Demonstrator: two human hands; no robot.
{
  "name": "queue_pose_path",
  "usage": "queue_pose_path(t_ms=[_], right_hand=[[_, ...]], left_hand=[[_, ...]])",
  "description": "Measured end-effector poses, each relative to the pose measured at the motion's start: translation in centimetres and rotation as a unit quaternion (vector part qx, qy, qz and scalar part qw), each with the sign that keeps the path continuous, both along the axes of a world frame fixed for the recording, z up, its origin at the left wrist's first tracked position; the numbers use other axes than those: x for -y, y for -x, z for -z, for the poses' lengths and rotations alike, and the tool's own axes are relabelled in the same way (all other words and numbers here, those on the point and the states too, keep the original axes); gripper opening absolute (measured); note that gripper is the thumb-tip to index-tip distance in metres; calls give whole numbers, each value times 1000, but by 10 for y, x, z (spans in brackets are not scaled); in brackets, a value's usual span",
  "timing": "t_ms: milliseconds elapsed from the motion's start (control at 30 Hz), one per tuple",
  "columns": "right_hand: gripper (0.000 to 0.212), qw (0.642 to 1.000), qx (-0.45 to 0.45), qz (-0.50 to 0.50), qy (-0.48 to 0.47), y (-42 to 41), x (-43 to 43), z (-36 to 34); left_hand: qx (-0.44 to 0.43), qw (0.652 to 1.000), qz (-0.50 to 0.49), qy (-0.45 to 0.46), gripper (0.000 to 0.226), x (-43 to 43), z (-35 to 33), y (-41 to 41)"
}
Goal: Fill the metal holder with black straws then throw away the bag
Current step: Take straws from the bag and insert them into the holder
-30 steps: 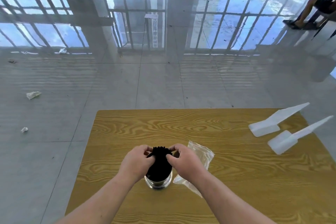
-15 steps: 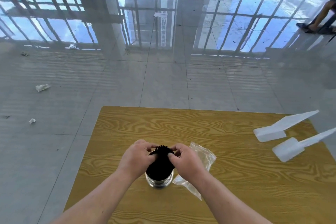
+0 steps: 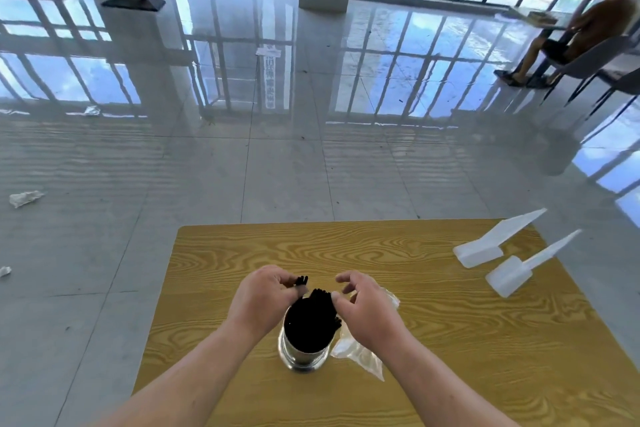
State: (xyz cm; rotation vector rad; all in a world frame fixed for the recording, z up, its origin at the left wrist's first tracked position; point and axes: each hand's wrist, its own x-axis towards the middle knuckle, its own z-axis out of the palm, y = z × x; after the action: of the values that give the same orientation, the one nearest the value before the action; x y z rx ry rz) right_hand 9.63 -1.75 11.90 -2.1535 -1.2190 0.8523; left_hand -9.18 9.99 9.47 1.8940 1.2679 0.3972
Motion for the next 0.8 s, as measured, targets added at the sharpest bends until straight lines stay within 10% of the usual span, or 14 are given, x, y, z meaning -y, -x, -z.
queue_pose_path(t_ms=[433,800], right_hand=[[33,1000,12,20,-3,41,0,-25],[14,981,-186,43,-20,38,-17,-22]], left_hand=[[44,996,75,25,24,-7,-29,3],[138,988,44,48,16,-12,-51,-17]])
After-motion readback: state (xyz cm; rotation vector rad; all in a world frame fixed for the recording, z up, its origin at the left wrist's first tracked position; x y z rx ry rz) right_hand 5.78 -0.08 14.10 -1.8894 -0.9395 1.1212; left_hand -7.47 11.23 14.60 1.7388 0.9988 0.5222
